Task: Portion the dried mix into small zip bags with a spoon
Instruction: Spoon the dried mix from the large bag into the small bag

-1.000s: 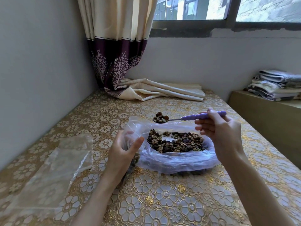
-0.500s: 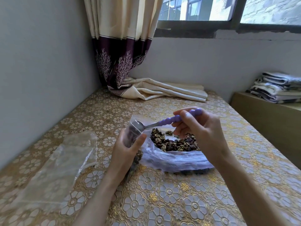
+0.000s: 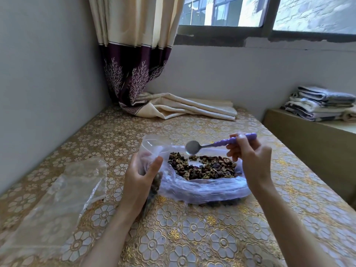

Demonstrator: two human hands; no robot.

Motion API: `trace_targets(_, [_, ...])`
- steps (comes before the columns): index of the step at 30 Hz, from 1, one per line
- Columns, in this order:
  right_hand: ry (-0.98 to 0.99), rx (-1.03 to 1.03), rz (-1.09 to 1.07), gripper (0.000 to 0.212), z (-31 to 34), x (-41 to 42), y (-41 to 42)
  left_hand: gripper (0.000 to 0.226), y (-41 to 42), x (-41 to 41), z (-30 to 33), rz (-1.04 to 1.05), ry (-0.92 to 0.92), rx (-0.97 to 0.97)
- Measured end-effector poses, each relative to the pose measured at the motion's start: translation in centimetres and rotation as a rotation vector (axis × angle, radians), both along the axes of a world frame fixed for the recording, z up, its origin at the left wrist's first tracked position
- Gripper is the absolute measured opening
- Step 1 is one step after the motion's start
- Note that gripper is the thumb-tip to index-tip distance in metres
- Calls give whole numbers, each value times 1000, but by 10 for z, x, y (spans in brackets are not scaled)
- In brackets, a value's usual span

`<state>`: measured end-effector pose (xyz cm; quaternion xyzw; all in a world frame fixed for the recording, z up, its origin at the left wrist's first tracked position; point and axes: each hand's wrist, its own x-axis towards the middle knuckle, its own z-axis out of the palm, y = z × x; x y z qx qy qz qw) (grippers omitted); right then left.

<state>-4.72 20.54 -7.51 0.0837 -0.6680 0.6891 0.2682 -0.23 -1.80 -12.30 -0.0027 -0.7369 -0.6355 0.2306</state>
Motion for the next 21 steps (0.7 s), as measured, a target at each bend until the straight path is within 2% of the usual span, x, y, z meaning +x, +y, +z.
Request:
trace_targets(5, [-14,218,-233,29,-21,-3,3,93,2,0,1,8,22,19])
trace_targets(9, [-15,328,-281,26,-25,-6,0,88,3,0,0,10,27,19])
trace_targets(21, [-189,313,21,31,-24,-12,-21,84,4,-1,0,29,20,-4])
